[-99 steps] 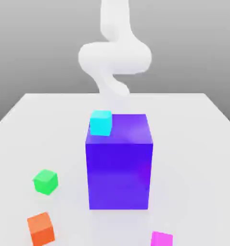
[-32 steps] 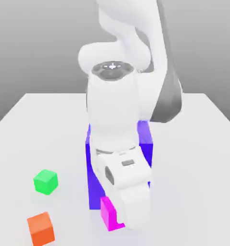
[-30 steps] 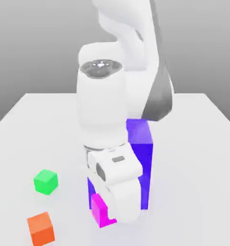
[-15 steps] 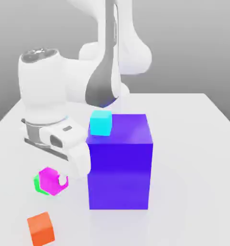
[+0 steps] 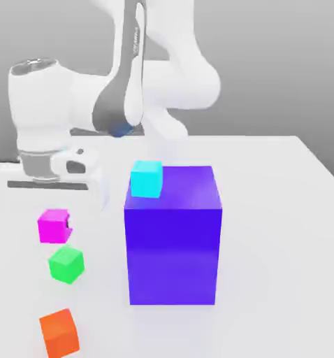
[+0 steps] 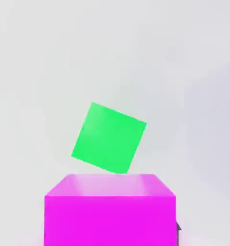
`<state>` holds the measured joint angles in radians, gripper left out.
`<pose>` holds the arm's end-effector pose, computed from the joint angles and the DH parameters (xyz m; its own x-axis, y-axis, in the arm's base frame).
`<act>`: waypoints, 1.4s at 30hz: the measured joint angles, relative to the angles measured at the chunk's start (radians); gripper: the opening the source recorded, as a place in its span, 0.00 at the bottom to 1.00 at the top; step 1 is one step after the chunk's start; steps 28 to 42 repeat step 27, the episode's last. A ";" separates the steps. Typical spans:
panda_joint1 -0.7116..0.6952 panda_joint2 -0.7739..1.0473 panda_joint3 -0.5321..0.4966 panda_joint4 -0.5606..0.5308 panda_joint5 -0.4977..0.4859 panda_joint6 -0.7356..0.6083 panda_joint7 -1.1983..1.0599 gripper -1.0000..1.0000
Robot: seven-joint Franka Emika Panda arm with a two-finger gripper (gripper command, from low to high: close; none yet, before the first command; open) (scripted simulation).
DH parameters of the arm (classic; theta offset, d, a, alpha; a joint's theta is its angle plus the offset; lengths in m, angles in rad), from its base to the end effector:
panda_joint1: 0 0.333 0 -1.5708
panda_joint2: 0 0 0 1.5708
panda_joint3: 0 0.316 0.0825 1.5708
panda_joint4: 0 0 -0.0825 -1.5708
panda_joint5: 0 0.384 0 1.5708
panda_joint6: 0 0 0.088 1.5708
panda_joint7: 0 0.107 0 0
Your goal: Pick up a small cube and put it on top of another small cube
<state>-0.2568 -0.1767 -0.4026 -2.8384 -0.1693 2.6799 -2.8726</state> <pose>0.2962 -0.2127 0.2460 -0.7168 0.6972 -0.0107 0.6973 0.7167 -0.0050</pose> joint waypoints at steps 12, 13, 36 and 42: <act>-0.062 0.095 0.010 0.002 -0.165 0.067 0.097 0.00; -0.063 0.105 0.010 0.002 -0.170 0.074 0.100 0.00; -0.056 0.234 0.040 0.001 -0.021 0.191 -0.004 0.00; -0.056 0.234 0.040 0.001 -0.021 0.191 -0.004 0.00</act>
